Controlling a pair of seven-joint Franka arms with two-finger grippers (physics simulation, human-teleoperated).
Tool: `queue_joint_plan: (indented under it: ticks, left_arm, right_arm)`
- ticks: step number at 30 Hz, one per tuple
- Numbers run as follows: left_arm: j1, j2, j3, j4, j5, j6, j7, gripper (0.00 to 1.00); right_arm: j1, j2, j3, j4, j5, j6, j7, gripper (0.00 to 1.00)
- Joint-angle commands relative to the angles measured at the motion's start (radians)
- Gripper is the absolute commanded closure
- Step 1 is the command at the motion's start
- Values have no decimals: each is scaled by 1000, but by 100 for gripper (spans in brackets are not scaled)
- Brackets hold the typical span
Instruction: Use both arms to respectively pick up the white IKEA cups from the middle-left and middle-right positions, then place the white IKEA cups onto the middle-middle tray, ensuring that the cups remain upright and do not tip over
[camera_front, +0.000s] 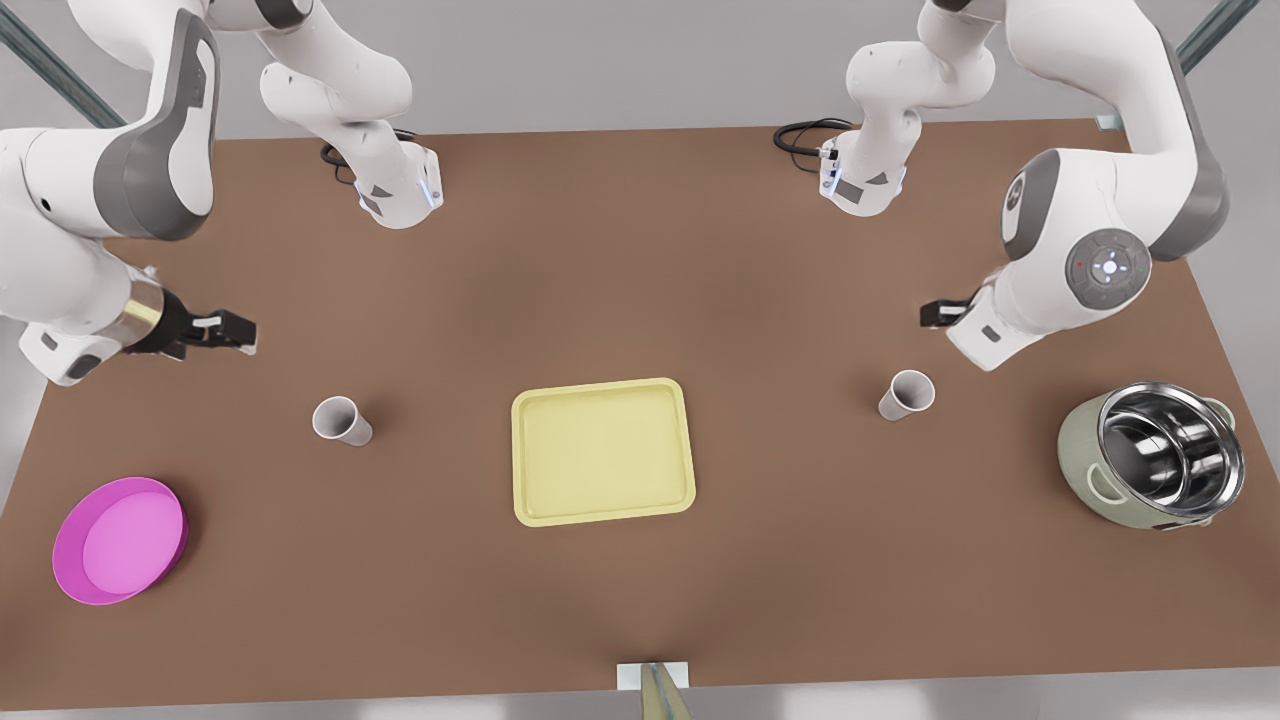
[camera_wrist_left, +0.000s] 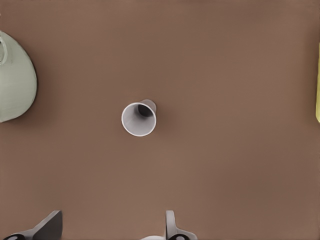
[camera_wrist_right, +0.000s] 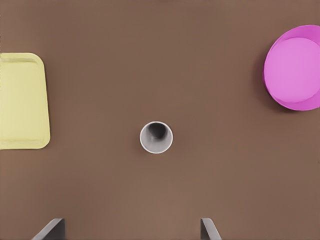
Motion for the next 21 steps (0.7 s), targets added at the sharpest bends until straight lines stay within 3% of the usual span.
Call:
queue_joint_plan:
  ticks: [1,3,6,10,21]
  left_arm:
    - [-3,-1,0,1,-9,69,10,0]
    - [-1,9,8,-12,-9,82,13,0]
    - [7,60,94,-272,-16,541,15,0]
    - [19,121,128,-460,-64,842,16,0]
    - [36,152,185,-609,-113,894,61,0]
  right_arm:
    - [1,-1,1,-4,4,101,-49,0]
    - [2,4,1,-8,2,100,-49,0]
    - [4,35,1,-28,-18,119,-61,0]
    - [4,131,1,-28,-7,130,-60,0]
    - [-4,197,3,-192,10,348,-53,0]
